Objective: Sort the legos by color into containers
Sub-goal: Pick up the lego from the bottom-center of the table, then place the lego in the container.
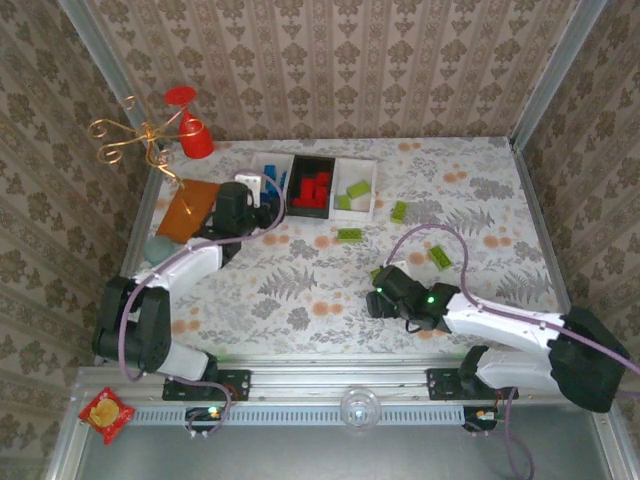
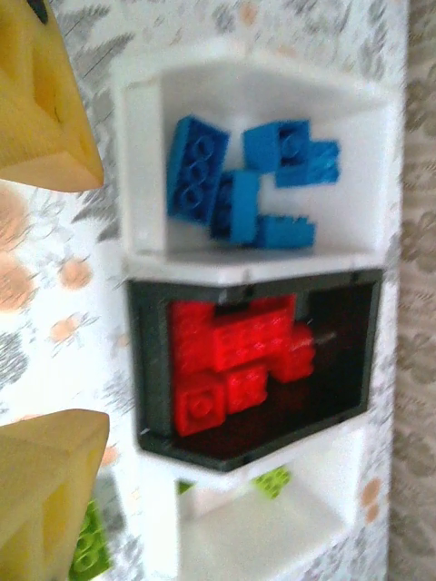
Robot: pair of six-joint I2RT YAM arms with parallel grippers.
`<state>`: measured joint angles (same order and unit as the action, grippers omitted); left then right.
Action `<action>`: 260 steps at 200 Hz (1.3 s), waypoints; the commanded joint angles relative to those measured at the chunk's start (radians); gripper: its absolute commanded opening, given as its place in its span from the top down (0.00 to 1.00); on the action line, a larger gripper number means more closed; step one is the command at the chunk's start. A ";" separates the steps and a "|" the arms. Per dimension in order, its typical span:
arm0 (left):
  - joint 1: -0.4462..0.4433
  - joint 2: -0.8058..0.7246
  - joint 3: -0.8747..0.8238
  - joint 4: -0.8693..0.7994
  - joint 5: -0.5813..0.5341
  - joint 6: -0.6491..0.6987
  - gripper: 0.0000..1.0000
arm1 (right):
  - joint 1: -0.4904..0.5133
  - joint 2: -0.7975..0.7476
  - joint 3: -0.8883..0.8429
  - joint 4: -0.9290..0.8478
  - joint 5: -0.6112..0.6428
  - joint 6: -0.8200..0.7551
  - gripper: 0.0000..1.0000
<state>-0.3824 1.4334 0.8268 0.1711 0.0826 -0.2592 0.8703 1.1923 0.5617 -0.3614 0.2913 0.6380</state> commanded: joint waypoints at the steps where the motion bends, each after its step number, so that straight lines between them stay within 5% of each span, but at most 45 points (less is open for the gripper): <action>1: -0.028 -0.040 -0.052 -0.008 0.019 -0.030 0.34 | 0.032 0.073 0.049 0.062 0.060 0.051 0.25; 47: -0.068 -0.073 -0.109 -0.004 0.013 -0.028 0.34 | 0.033 0.190 0.071 0.096 0.108 0.049 0.32; 99: -0.118 -0.120 -0.164 -0.023 0.017 -0.022 0.33 | 0.034 0.279 0.079 0.141 0.094 0.057 0.52; 143: -0.121 -0.203 -0.213 -0.041 0.000 -0.005 0.33 | 0.037 0.176 0.077 0.157 0.095 0.056 0.68; 170: -0.111 -0.230 -0.250 -0.003 -0.052 0.010 0.31 | 0.014 0.086 0.080 0.395 -0.063 0.007 0.68; 205: -0.080 -0.309 -0.290 -0.005 -0.089 -0.005 0.28 | -0.098 0.270 0.313 0.569 -0.241 -0.015 0.70; 260: 0.021 -0.452 -0.349 -0.017 -0.119 -0.018 0.24 | -0.176 0.685 0.793 0.621 -0.289 -0.075 0.70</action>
<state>-0.3691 1.0256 0.4976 0.1505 -0.0154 -0.2672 0.7185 1.7367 1.1976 0.2024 0.0635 0.5961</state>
